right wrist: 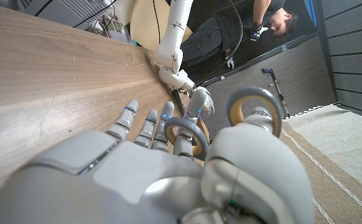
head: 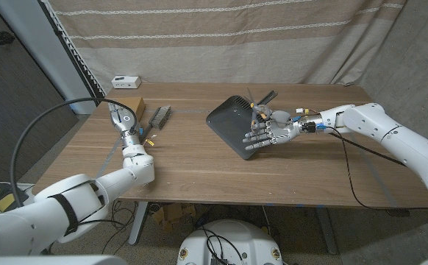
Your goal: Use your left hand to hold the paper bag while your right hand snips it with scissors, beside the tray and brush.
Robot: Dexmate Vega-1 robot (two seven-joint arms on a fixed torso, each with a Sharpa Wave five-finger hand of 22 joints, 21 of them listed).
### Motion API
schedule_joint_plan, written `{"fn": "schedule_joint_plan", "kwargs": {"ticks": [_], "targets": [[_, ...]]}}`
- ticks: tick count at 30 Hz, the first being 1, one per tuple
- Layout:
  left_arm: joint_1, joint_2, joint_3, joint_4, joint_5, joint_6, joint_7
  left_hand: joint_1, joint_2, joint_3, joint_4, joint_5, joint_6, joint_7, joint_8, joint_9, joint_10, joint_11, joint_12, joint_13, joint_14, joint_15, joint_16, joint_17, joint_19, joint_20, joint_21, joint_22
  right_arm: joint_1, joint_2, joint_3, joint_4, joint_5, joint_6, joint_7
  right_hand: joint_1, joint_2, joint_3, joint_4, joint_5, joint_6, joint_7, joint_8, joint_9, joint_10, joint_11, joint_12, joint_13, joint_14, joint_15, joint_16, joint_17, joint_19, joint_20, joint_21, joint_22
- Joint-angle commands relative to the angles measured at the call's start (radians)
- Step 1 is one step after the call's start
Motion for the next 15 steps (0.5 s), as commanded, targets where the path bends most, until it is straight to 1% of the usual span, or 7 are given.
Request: {"fn": "schedule_joint_plan", "kwargs": {"ticks": [1, 4, 10, 11, 13, 14, 15], "targets": [[-0.004, -0.018, -0.016, 0.044, -0.044, -0.073, 0.07, 0.033, 0.085, 0.04, 0.001, -0.001, 0.023, 0.032, 0.01, 0.02, -0.081, 0.081, 0.001, -0.005, 0.061, -0.217, 0.008, 0.015, 0.013, 0.015, 0.026, 0.013, 0.001, -0.005, 0.003, -0.002, 0.002, -0.002, -0.003, 0.002, 0.008, -0.003, -0.004, -0.003, -0.004, 0.011, 0.007, 0.001, 0.007, 0.002, 0.003, 0.006, 0.004, 0.002, -0.002, 0.002, 0.003, 0.008, -0.004, 0.003], [-0.008, -0.028, -0.024, 0.067, -0.058, -0.097, 0.097, 0.058, 0.11, 0.067, 0.008, 0.001, 0.07, 0.032, 0.026, 0.032, -0.033, 0.079, 0.006, -0.034, 0.093, -0.221, 0.017, 0.031, 0.022, 0.012, 0.048, 0.024, 0.001, -0.006, 0.003, -0.003, 0.003, -0.003, -0.003, 0.002, 0.008, -0.003, -0.004, -0.003, -0.003, 0.011, 0.007, -0.001, 0.008, 0.002, 0.003, 0.006, 0.004, 0.002, -0.003, 0.002, 0.0, 0.004, -0.006, 0.003], [-0.015, -0.033, -0.027, 0.085, -0.075, -0.129, 0.121, 0.07, 0.116, 0.089, 0.048, 0.003, 0.165, 0.029, 0.05, 0.051, 0.031, 0.08, 0.016, -0.072, 0.143, -0.223, 0.027, 0.066, 0.035, -0.004, 0.09, 0.042, -0.001, -0.007, 0.006, -0.006, 0.005, -0.001, -0.006, 0.002, 0.008, -0.002, -0.004, -0.003, -0.002, 0.01, 0.007, -0.003, 0.008, 0.0, 0.002, 0.006, 0.004, 0.001, -0.003, 0.003, -0.001, 0.001, -0.008, 0.003], [-0.014, -0.032, -0.029, 0.081, -0.079, -0.134, 0.123, 0.07, 0.117, 0.092, 0.053, 0.004, 0.177, 0.03, 0.052, 0.053, 0.042, 0.07, 0.016, -0.08, 0.15, -0.223, 0.028, 0.07, 0.035, -0.006, 0.094, 0.043, -0.002, -0.007, 0.006, -0.007, 0.006, -0.003, -0.008, 0.002, 0.008, -0.002, -0.004, -0.003, -0.002, 0.01, 0.007, -0.002, 0.007, 0.002, 0.002, 0.006, 0.004, 0.001, -0.003, 0.003, -0.001, 0.001, -0.008, 0.003], [-0.013, -0.028, -0.029, 0.076, -0.08, -0.142, 0.123, 0.076, 0.118, 0.11, 0.072, 0.006, 0.24, 0.022, 0.065, 0.063, 0.09, -0.054, 0.02, -0.12, 0.193, -0.226, 0.036, 0.088, 0.039, -0.01, 0.119, 0.052, -0.002, -0.007, 0.006, -0.007, 0.007, -0.002, -0.006, 0.002, 0.008, -0.002, -0.004, -0.004, -0.002, 0.01, 0.008, -0.001, 0.008, 0.002, 0.002, 0.006, 0.005, 0.001, -0.003, 0.003, -0.001, 0.001, -0.009, 0.003], [-0.011, -0.024, -0.032, 0.069, -0.079, -0.146, 0.123, 0.077, 0.119, 0.113, 0.076, 0.006, 0.25, 0.021, 0.067, 0.065, 0.1, -0.067, 0.023, -0.126, 0.2, -0.225, 0.037, 0.091, 0.04, -0.011, 0.123, 0.053, -0.003, -0.007, 0.006, -0.008, 0.007, -0.002, -0.007, 0.002, 0.009, -0.002, -0.004, -0.004, -0.001, 0.011, 0.008, -0.002, 0.008, 0.001, 0.002, 0.007, 0.004, 0.001, -0.004, 0.003, -0.001, 0.001, -0.01, 0.003], [-0.008, -0.023, -0.039, 0.06, -0.08, -0.146, 0.123, 0.077, 0.116, 0.123, 0.085, 0.007, 0.264, 0.011, 0.066, 0.07, 0.131, -0.11, 0.034, -0.142, 0.223, -0.226, 0.039, 0.098, 0.042, -0.013, 0.133, 0.055, -0.003, -0.006, 0.006, -0.008, 0.007, -0.002, -0.007, 0.002, 0.009, -0.002, -0.004, -0.004, -0.001, 0.01, 0.007, -0.003, 0.008, 0.001, 0.002, 0.007, 0.004, 0.001, -0.004, 0.003, -0.001, 0.001, -0.01, 0.003]]}}
